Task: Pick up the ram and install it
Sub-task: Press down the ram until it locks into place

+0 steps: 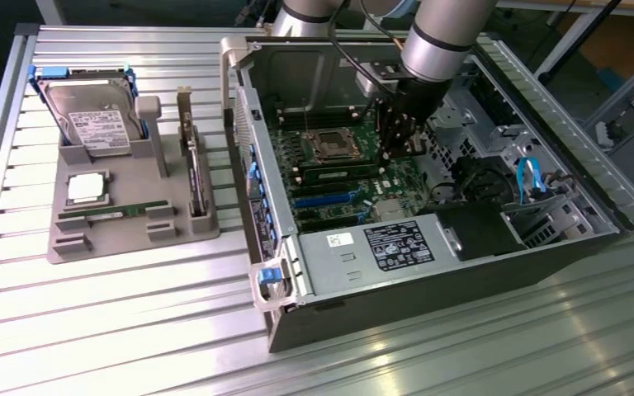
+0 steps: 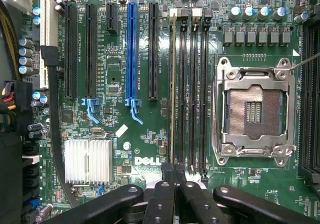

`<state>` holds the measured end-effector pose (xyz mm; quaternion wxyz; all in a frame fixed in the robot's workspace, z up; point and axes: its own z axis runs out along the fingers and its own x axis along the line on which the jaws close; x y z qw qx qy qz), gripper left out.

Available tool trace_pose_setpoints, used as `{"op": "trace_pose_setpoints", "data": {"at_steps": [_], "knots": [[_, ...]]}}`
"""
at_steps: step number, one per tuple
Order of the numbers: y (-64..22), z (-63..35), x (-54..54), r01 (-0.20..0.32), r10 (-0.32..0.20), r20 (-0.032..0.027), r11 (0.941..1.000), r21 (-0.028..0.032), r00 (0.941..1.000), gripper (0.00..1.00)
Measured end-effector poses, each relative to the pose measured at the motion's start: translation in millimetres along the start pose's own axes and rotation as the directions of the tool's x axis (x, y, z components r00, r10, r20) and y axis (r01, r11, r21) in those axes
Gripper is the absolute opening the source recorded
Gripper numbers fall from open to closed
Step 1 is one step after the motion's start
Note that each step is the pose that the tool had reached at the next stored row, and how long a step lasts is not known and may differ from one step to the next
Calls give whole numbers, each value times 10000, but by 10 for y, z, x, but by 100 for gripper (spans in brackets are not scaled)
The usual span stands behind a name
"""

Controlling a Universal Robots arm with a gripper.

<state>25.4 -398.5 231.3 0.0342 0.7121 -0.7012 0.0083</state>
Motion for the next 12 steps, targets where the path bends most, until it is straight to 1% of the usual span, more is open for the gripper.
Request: {"op": "trace_pose_setpoints", "data": {"at_steps": [12], "knots": [[-1,13,-1,0,0,3,10000,1,10000,10]]}}
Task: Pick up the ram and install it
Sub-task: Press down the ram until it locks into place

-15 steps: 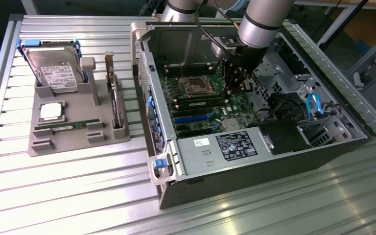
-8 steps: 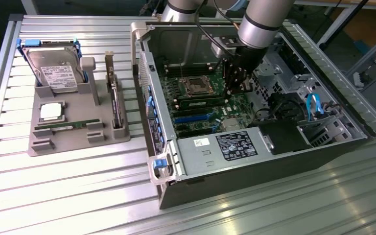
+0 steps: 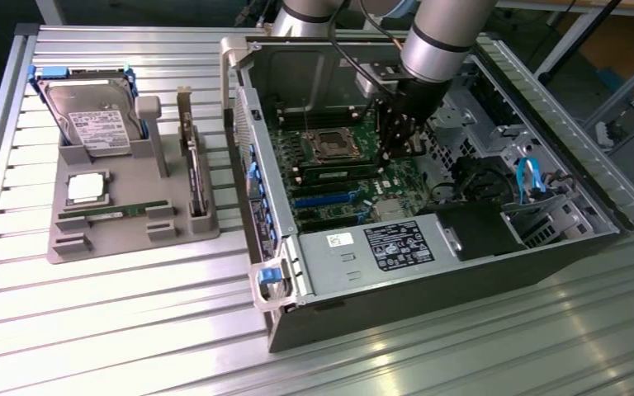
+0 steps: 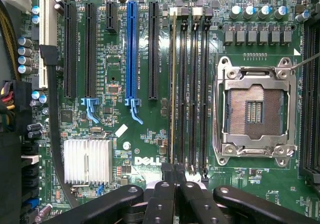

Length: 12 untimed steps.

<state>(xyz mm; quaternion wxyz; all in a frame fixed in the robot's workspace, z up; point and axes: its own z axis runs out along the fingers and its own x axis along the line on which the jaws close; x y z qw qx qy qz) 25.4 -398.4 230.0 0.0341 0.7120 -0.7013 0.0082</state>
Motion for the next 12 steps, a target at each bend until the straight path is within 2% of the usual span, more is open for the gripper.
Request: {"op": "trace_pose_setpoints", "data": {"at_steps": [3,12], "knots": [[0,-13,0,0,0,10,10000,3,10000,10],[6,-162,10,0,0,1,10000,0,10000,10]]}}
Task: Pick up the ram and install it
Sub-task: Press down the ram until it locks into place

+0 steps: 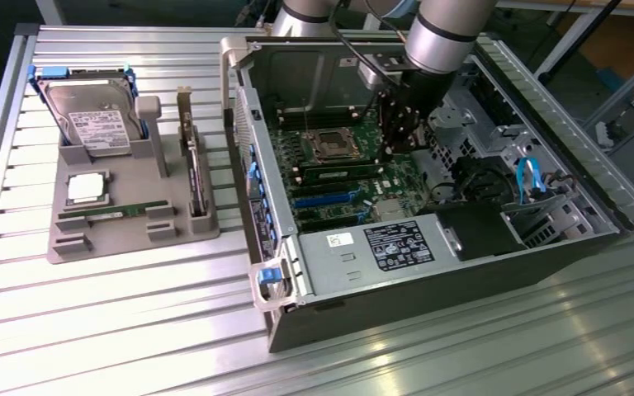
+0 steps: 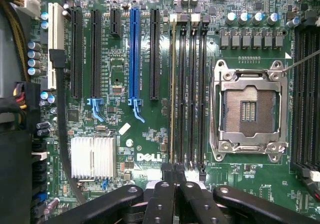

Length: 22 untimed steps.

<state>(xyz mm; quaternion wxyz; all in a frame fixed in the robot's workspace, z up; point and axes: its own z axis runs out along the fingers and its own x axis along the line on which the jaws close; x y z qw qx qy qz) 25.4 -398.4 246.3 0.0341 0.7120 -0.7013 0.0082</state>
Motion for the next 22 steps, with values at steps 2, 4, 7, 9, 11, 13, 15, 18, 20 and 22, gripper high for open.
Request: {"op": "trace_pose_setpoints", "data": {"at_steps": [2,4,7,9,11,13,15,18,20,22], "knots": [[2,-51,3,0,0,-1,10000,-1,10000,10],[3,-76,4,0,0,1,10000,0,10000,10],[6,-77,5,1,-1,-1,10000,-1,10000,10],[98,-75,0,0,0,-2,10000,12,10000,10],[185,-71,-2,-3,3,-2,10000,72,10000,10],[232,-70,-4,-8,8,-3,9999,118,10000,10],[318,-66,-7,-13,13,-2,9997,224,10000,10],[421,-65,-8,-23,23,-6,9993,383,10000,10],[458,-66,-9,-27,27,-7,9990,443,10000,10],[490,-67,-10,-29,29,-8,9988,488,10000,10]]}}
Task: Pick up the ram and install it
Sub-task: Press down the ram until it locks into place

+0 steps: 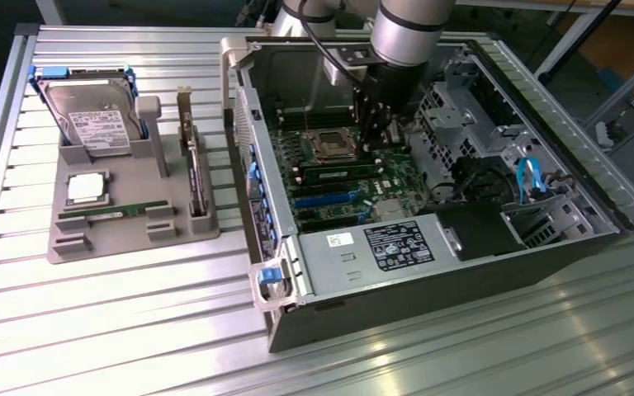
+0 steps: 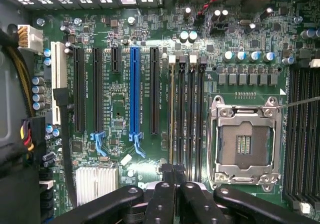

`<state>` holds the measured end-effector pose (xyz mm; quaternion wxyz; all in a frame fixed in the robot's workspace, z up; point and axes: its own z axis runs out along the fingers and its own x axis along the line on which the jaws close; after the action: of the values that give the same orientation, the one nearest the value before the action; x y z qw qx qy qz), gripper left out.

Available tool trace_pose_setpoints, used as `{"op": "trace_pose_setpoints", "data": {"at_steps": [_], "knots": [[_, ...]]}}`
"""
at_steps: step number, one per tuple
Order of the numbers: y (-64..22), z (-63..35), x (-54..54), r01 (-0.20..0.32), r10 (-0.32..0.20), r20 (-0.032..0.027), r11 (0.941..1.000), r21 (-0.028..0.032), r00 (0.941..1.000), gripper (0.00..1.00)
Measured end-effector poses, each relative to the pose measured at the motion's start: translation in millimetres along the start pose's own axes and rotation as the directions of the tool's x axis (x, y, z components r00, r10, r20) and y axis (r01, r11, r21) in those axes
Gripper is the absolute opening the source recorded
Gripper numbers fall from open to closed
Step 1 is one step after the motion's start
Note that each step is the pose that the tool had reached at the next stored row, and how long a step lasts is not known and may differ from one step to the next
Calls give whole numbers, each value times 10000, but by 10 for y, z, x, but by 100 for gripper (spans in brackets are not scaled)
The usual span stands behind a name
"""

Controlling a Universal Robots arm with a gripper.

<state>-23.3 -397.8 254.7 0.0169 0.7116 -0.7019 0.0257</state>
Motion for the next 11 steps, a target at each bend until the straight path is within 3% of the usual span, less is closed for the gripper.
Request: {"op": "trace_pose_setpoints", "data": {"at_steps": [2,11], "knots": [[42,-3,-2,-2,2,0,10000,57,10000,10],[247,-12,-12,-28,28,-7,9989,477,10000,10]]}}
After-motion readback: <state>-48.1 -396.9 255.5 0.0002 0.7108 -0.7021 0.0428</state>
